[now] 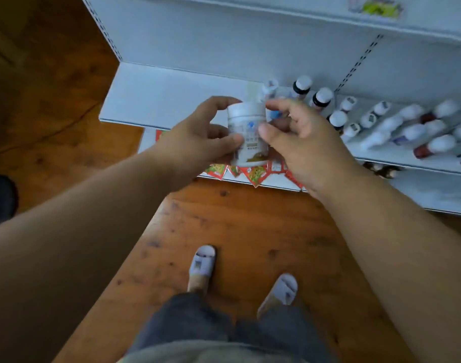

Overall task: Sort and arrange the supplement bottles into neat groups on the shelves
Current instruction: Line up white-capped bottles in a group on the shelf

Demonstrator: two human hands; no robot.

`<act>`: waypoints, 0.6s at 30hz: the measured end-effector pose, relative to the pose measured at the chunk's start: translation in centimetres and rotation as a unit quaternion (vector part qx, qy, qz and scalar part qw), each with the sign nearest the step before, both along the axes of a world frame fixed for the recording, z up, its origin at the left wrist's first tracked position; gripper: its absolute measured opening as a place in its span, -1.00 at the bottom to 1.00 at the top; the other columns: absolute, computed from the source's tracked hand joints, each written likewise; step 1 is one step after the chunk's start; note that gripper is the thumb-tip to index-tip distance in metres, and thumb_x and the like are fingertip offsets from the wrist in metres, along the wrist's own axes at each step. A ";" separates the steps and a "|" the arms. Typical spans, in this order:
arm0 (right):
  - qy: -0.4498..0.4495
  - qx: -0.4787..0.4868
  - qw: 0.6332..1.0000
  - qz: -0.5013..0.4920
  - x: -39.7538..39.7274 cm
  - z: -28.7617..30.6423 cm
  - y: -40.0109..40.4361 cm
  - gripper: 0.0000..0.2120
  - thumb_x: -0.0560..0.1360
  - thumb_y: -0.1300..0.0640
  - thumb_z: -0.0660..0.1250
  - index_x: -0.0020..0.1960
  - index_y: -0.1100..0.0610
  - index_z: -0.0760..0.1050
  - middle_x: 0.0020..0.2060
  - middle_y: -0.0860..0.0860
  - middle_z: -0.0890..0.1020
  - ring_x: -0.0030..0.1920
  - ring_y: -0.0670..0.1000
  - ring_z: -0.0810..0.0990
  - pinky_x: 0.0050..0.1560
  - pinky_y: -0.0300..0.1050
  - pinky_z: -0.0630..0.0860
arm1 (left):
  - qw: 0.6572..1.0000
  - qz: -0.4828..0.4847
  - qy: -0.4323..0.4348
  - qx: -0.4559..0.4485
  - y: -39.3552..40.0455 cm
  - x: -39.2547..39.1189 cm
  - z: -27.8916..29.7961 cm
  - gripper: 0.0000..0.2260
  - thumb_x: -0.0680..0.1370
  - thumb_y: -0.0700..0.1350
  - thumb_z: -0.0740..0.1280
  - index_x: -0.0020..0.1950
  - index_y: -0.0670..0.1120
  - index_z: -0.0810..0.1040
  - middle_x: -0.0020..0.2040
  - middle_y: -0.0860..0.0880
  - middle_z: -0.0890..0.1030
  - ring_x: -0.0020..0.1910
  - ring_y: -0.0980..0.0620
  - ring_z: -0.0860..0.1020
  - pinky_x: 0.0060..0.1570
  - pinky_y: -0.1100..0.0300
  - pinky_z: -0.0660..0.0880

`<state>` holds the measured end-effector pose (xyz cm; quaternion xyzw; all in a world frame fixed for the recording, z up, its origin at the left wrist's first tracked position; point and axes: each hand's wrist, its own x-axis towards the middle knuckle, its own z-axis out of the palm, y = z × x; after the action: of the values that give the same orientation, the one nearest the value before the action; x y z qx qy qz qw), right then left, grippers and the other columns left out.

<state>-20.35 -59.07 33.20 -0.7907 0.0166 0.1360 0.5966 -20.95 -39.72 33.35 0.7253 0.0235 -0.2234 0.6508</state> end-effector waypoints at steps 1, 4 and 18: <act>0.019 0.025 0.999 -0.009 -1.9 1.1 -1.4 -0.65 0.52 0.09 0.40 0.28 -0.10 0.49 -0.06 -0.01 0.67 -0.02 -0.01 0.68 0.03 0.03 0.62 | 1.000 -0.016 0.004 -0.019 -1.1 -1.5 1.4 -0.61 0.62 -0.29 0.29 0.38 0.05 0.40 0.10 -0.28 0.62 0.02 -0.19 0.67 0.06 0.04 0.63; 0.043 0.073 0.996 -0.018 -6.5 4.2 -6.3 -0.64 0.57 0.20 0.34 0.31 -0.07 0.45 -0.10 -0.02 0.71 -0.07 0.01 0.70 -0.03 0.00 0.61 | 0.996 -0.047 0.007 -0.079 -5.8 -4.5 4.9 -0.61 0.64 -0.34 0.20 0.40 0.02 0.40 0.17 -0.29 0.55 0.07 -0.19 0.65 0.01 0.08 0.64; -0.091 0.005 0.972 -0.218 -14.6 16.3 -38.2 -0.73 0.50 0.14 0.44 0.11 -0.12 0.50 -0.08 -0.04 0.65 -0.05 -0.04 0.67 -0.03 -0.05 0.65 | 0.963 -0.228 -0.114 -0.087 -39.6 -5.1 14.6 -0.58 0.60 -0.26 0.32 0.34 0.17 0.46 0.13 -0.02 0.65 0.07 -0.07 0.67 0.05 0.07 0.59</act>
<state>-34.95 -97.30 49.52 -0.7741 0.1340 -0.0698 0.6148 -26.06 -79.35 47.93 0.6728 -0.2364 -0.2831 0.6414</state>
